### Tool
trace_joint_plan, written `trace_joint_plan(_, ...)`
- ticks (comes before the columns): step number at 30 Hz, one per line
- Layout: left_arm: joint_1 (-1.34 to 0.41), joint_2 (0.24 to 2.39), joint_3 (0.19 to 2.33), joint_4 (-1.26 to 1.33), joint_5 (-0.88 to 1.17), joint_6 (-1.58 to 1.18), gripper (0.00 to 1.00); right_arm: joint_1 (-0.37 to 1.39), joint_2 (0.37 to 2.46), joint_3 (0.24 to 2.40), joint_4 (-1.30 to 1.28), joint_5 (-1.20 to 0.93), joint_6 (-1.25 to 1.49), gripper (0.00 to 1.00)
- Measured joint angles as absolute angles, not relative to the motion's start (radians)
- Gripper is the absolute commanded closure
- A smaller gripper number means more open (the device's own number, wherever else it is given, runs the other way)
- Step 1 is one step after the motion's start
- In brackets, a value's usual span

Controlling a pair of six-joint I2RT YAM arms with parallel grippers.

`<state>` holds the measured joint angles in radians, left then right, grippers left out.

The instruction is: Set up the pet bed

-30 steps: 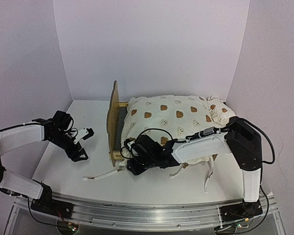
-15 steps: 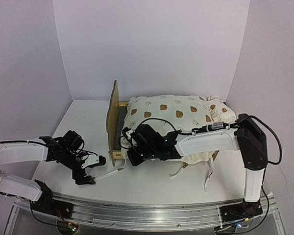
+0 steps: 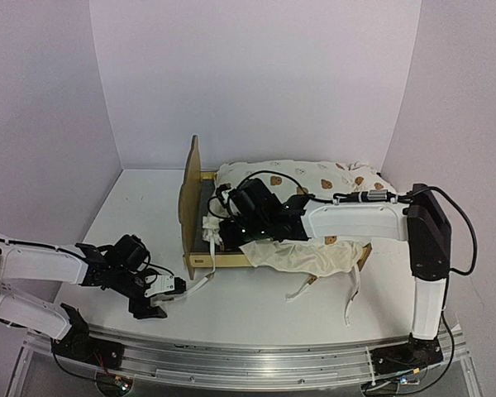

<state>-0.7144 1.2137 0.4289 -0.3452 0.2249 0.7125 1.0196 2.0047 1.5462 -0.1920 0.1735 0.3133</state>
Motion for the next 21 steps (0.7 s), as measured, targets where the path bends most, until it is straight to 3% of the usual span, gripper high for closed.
trace_joint_plan(9,-0.715,1.214,0.5,-0.411,0.218,0.705,0.34,1.019,2.025,1.554,-0.287,0.112,0.345,0.86)
trace_joint_plan(16,-0.721,1.129,0.696,-0.493,0.286,0.71,0.33,1.014,2.025,1.563,-0.35,0.05,0.367,0.6)
trace_joint_plan(21,-0.776,1.079,0.807,-0.553,0.312,0.701,0.33,1.013,1.994,1.576,-0.417,0.0,0.353,0.48)
